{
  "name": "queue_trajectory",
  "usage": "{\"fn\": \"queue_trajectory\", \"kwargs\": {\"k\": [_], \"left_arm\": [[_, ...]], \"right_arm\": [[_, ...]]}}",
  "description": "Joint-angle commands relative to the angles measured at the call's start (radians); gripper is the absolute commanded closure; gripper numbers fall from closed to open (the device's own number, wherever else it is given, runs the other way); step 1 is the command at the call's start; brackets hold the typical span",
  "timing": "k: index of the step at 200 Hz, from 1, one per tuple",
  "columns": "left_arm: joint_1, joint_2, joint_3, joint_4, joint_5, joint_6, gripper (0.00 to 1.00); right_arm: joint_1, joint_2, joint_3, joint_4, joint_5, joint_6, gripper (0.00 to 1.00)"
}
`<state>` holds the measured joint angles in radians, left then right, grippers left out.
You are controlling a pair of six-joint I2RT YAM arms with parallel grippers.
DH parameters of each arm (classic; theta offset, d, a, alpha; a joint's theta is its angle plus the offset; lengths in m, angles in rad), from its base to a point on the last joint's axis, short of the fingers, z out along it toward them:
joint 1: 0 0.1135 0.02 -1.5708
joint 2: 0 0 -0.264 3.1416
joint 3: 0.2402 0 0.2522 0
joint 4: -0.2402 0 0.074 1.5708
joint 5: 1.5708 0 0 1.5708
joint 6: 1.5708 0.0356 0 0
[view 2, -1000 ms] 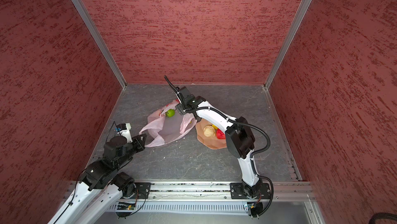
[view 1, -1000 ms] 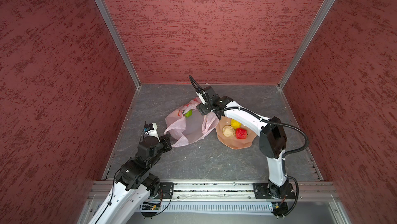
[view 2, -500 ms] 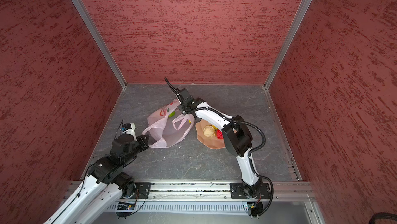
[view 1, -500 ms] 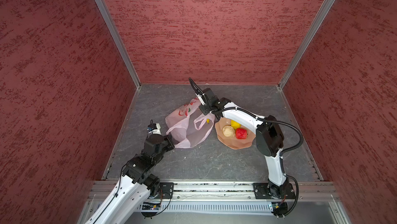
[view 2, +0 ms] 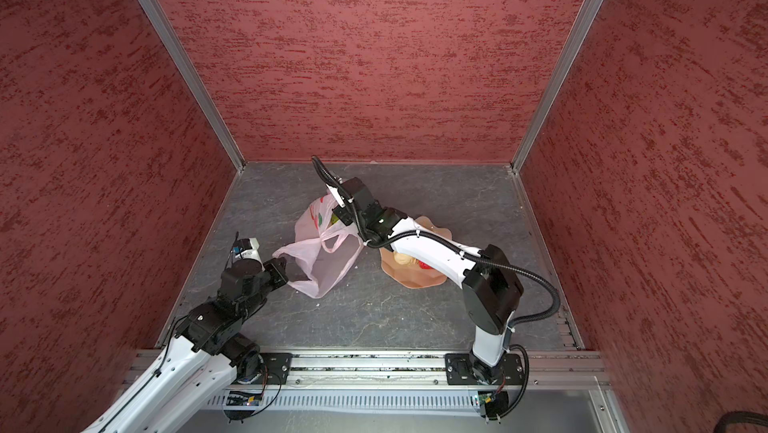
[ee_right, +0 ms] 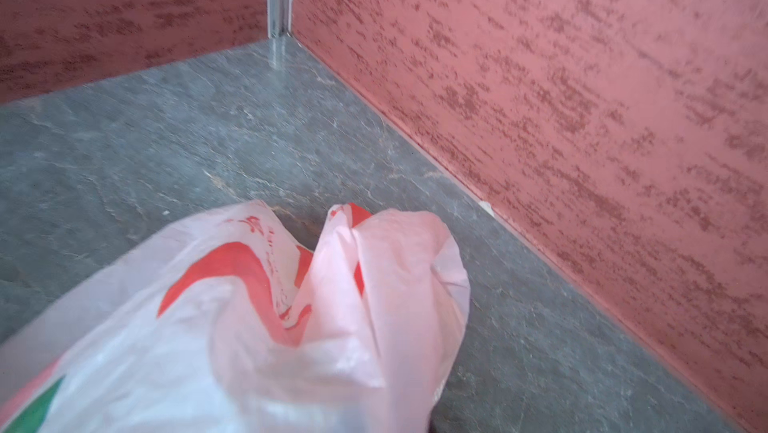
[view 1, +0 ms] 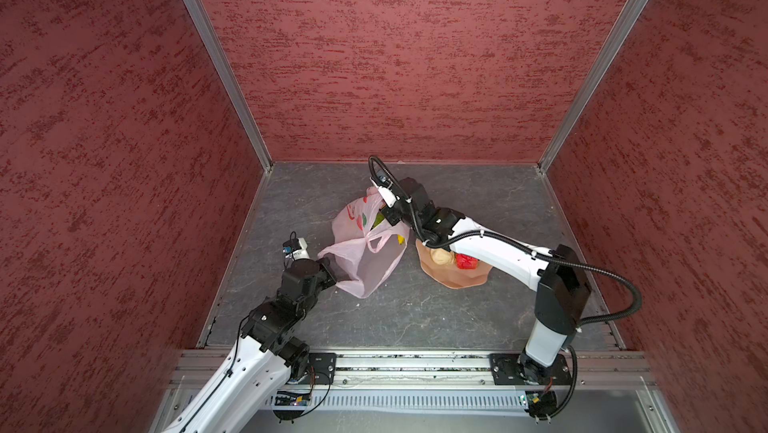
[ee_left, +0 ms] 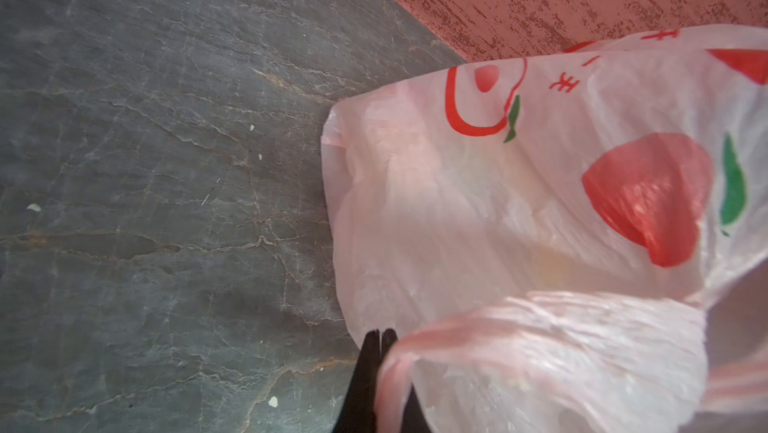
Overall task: Take the fake fruits out of the plastic bag
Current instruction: 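Raise the right gripper and move it back over the bag opening, then lower the open right gripper into the bag toward the yellow banana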
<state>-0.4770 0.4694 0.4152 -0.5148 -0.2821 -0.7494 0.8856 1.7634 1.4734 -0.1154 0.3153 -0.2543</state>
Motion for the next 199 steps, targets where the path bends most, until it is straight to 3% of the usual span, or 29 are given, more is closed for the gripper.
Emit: {"fn": "queue_trajectory", "kwargs": {"k": [1,41,116,160,199], "left_arm": [[0.002,-0.049,-0.045,-0.046,-0.073,-0.06,0.93],[0.002,-0.105,-0.1,-0.081,-0.074,-0.121,0.93],[0.0,-0.167,-0.089,-0.147,-0.072,-0.145,0.94],[-0.001,-0.185,-0.039,-0.192,-0.047,-0.131,0.94],[0.001,-0.162,0.013,-0.228,0.009,-0.106,0.93]], "right_arm": [[0.088,-0.048,-0.047,0.162,0.149,-0.105,0.99],[0.19,-0.067,-0.128,0.236,0.278,-0.097,0.99],[0.205,-0.091,-0.224,0.229,0.331,-0.005,0.94],[0.189,-0.153,-0.291,0.127,0.321,0.127,0.81],[0.18,-0.203,-0.318,-0.077,0.298,0.27,0.61]]}}
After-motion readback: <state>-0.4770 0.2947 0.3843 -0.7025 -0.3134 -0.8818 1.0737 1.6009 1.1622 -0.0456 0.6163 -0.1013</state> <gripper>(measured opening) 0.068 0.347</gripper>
